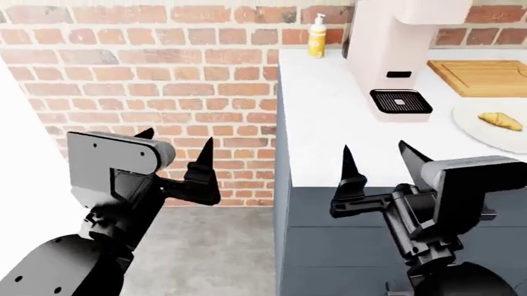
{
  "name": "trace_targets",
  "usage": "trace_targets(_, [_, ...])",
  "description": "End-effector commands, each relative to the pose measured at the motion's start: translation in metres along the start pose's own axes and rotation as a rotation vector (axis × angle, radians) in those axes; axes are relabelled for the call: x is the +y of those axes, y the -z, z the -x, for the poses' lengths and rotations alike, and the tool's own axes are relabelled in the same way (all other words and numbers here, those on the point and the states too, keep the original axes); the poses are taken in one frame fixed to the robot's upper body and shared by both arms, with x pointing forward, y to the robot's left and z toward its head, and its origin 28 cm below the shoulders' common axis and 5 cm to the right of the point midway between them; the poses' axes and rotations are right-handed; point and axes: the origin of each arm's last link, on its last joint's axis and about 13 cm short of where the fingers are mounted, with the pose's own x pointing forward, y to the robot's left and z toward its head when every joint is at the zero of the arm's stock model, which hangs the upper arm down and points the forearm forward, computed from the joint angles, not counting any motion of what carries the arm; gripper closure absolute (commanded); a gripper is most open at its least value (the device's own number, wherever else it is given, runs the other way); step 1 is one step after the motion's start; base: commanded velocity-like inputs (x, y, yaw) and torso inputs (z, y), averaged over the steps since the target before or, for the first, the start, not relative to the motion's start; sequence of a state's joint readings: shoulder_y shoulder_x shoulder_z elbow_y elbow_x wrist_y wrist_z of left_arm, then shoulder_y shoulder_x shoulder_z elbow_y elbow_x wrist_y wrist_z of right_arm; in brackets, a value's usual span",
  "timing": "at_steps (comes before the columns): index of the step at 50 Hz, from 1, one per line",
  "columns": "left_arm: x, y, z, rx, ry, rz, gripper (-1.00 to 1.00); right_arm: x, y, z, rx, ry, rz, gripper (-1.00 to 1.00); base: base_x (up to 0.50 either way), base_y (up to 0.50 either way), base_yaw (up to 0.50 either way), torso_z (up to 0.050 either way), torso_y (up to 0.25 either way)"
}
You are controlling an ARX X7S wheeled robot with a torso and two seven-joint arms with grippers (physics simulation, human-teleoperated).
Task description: From the different types of pastries on the counter, select a croissant and place it on the cutting board. Then retrieve a jar of jam from the cabinet and place it alongside the croissant on the cutting board.
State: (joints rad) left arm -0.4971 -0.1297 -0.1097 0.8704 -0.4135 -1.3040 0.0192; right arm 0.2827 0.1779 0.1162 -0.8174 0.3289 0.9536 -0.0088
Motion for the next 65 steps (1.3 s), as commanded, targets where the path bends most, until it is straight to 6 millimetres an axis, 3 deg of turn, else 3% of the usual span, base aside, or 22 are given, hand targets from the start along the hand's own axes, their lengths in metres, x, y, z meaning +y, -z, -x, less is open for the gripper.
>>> trace_targets(1, [0.002, -0.023, 0.004, -0.014, 0.032, -0.044, -1.0, -0.007, -0.028, 0.007, -0.043, -0.038, 0.028, -1.0, 0.14, -0.5, 0.0, 0.05, 0.0])
trace_targets(5, [0.003, -0.038, 0.002, -0.049, 0.028, -0.048, -1.0, -0.011, -0.036, 0.012, -0.055, -0.042, 0.027, -1.0, 0.15, -0.5, 0.0, 0.05, 0.0])
trace_targets(13, [0.006, -0.044, 0.003, -0.075, 0.009, -0.058, -1.0, -0.016, -0.04, 0.016, -0.061, -0.03, 0.002, -1.0, 0.15, -0.5, 0.0, 0.05, 0.0])
trace_targets(32, [0.002, -0.034, 0.004, -0.071, -0.002, -0.07, -1.0, -0.02, -0.048, 0.021, -0.059, -0.011, 0.017, -1.0, 0.15, -0.5, 0.0, 0.05, 0.0])
trace_targets(54, [0.001, -0.036, 0.004, -0.073, 0.012, -0.066, -1.0, -0.022, -0.055, 0.024, -0.093, -0.005, 0.009, -1.0, 0.15, -0.5, 0.0, 0.05, 0.0])
trace_targets(65, [0.002, -0.041, 0.005, -0.08, 0.014, -0.068, -1.0, -0.021, -0.057, 0.023, -0.098, -0.023, 0.014, -1.0, 0.15, -0.5, 0.0, 0.011, 0.0])
